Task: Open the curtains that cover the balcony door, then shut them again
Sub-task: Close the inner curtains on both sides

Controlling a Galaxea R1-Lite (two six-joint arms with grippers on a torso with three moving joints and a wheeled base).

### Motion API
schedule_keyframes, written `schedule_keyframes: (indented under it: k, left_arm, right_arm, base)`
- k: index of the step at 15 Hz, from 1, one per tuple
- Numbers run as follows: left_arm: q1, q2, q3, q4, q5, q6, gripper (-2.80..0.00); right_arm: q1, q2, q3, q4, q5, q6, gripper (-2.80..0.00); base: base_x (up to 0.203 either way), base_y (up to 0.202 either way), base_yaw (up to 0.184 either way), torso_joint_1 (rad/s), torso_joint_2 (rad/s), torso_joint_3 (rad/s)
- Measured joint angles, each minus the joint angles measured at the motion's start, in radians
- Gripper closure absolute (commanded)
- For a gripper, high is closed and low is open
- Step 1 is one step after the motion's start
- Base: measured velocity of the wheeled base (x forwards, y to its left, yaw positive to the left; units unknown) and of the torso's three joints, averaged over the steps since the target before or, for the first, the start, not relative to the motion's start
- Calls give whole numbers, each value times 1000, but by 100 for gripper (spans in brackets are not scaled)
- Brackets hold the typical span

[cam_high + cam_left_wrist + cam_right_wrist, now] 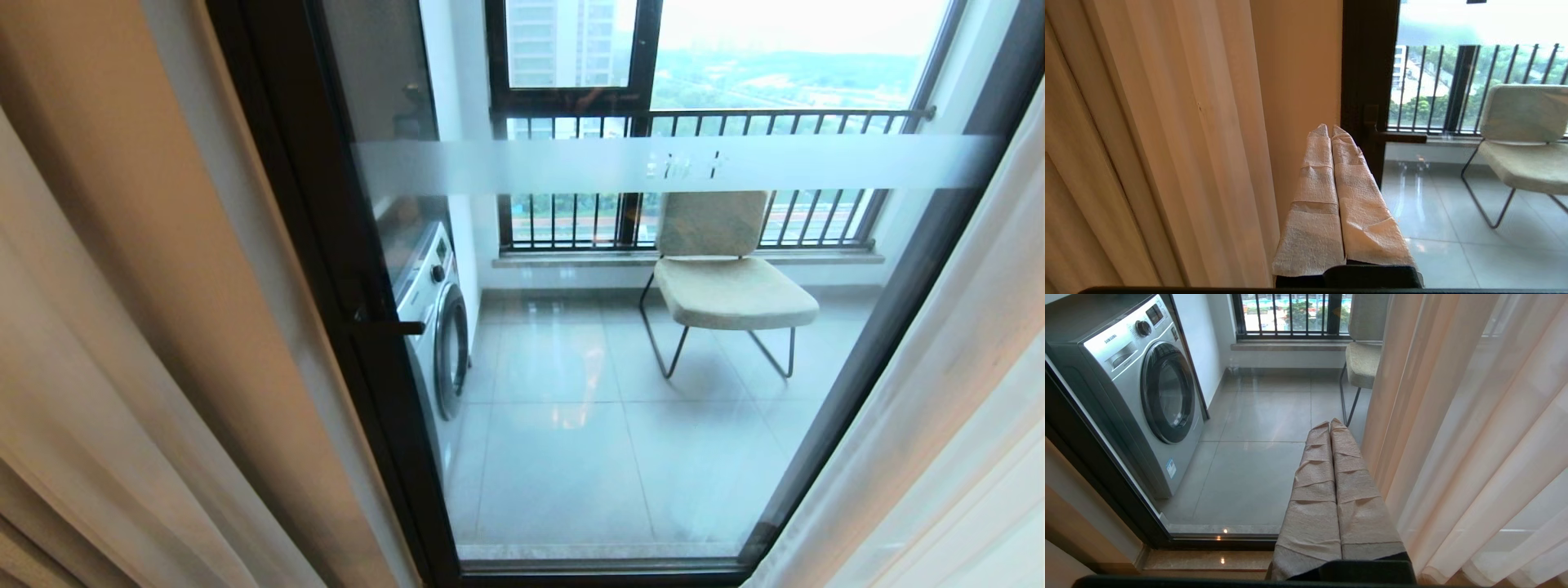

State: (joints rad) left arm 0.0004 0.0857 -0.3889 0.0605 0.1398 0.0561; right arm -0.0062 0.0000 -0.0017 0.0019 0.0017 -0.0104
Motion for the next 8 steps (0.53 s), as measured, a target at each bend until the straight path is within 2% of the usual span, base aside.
schedule_keyframes:
  k: [2, 6, 8]
  left_arm:
    - [1, 106, -88, 6, 63, 16, 0]
    - [2, 326, -270, 6, 275, 21, 0]
    - [3, 427, -336, -9, 347, 19, 0]
  right_arm:
    - [0, 0, 0, 0, 0, 0, 0]
    - [0, 0, 0, 0, 0, 0, 0]
    - [0, 0, 0, 0, 0, 0, 0]
  base:
    - [0, 0, 0, 0, 0, 0]
    - [0, 0, 0, 0, 0, 0]
    - [0, 0, 0, 0, 0, 0]
